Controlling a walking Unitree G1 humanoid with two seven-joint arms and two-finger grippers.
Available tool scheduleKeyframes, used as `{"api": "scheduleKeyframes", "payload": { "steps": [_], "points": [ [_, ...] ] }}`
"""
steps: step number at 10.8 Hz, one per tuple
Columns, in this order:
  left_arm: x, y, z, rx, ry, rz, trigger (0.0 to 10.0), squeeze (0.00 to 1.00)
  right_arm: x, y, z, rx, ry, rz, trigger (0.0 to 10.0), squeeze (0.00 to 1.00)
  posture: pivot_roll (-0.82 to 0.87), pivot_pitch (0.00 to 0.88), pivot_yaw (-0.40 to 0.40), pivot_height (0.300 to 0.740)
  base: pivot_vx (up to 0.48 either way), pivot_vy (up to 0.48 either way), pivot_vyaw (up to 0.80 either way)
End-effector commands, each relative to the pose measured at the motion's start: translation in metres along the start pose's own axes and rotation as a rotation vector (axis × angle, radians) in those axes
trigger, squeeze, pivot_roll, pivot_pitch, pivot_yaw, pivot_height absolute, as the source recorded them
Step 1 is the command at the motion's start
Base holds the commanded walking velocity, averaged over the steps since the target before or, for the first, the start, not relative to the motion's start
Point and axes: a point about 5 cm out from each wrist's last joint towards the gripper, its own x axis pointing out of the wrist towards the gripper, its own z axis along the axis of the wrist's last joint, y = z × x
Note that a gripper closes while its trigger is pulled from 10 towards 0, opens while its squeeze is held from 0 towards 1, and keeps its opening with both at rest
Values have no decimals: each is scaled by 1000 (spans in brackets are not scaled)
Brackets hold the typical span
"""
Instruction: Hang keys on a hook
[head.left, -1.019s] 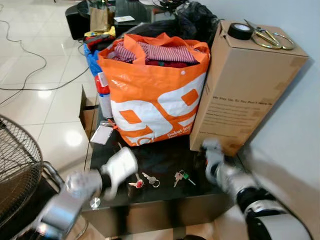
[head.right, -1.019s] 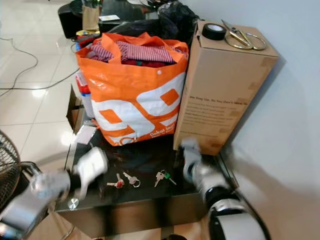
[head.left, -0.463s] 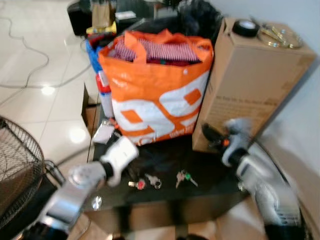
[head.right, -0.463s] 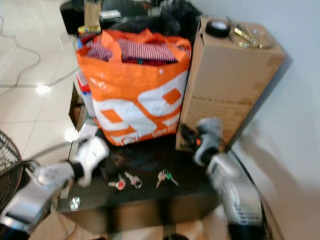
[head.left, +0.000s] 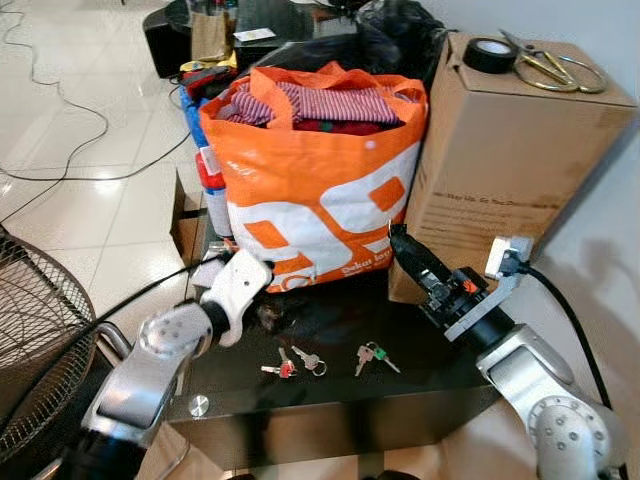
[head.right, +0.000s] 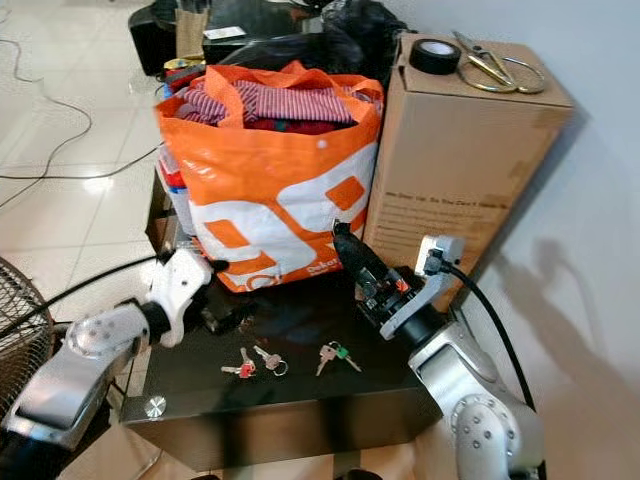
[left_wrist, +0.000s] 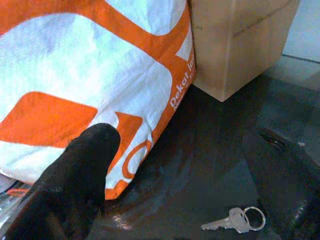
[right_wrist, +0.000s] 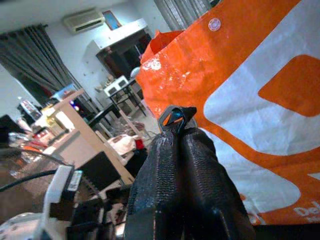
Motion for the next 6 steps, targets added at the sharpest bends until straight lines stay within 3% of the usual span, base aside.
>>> {"api": "scheduleKeyframes", "payload": {
  "steps": [1,2,3,4,5,6],
  "points": [
    [1,0,0,2,8,-4,10000,0,-3,5,6,0,-14,11,0,0,-74,0,22,740,0,0,0],
    [2,-1,-1,-1,6,-4,10000,0,-3,4,7,-16,-8,0,0,0,-77,0,23,740,0,0,0],
    [2,0,-1,-3,5,-6,10000,0,0,-11,0,-133,103,-139,0,0,-79,0,25,740,0,0,0],
    [3,-1,-2,1,5,-16,10000,0,-2,-47,-21,-507,428,-421,0,0,-80,0,26,740,0,0,0],
    [3,-1,-1,8,6,-20,10000,0,-5,-56,-24,-646,521,-460,0,0,-78,0,25,740,0,0,0],
    [2,-1,-1,14,15,-14,10000,0,11,-36,-10,-360,283,-360,0,0,-74,0,22,740,0,0,0]
  ]
}}
